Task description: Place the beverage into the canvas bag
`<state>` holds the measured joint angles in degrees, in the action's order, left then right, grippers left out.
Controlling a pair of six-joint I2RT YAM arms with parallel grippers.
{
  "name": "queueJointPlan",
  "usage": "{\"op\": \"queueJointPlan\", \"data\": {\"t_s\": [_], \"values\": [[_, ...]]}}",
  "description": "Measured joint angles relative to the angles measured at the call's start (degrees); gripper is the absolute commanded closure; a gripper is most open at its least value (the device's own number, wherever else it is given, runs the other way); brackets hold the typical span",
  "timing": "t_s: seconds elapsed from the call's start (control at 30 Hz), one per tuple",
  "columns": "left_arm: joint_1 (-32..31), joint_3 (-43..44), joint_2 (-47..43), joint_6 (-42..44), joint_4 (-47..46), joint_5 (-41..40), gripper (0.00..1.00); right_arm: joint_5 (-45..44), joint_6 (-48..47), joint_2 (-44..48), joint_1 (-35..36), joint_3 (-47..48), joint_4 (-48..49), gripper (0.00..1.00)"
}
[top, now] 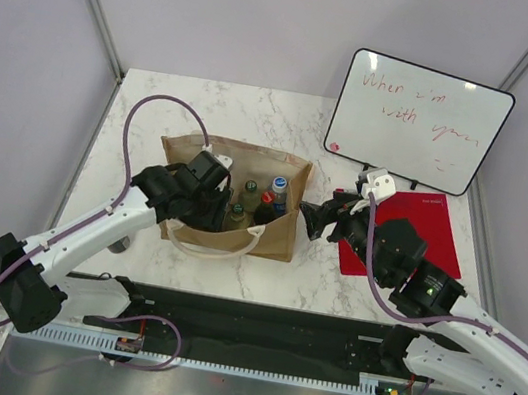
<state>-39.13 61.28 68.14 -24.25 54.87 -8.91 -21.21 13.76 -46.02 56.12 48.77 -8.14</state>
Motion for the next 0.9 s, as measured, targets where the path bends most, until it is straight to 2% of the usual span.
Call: {"op": "queueJointPlan", "data": {"t_s": [0.13,0.37,0.5,0.9], "values": [[0.0,-0.09,0.07,-0.22,-0.33,-0.11,0.52,-0.04,-0.02,0.02,0.0,0.0,0.0,0.17],[0.0,-0.17,0.39,-0.63,-0.57,-0.44,0.47,-0.07,-0.02,0.59,0.0,-0.17,-0.02,0.17],[0.0,-0.17,0.39,-1.25,-0.37,-1.6,0.38,-0.11,-0.02,1.09,0.0,-0.35,-0.02,0.17],[-0.17,2.12,0.2,-2.32,2.03,-3.34,0.25,-0.24,-0.02,1.57,0.0,-0.37,-0.04,0.17]]}}
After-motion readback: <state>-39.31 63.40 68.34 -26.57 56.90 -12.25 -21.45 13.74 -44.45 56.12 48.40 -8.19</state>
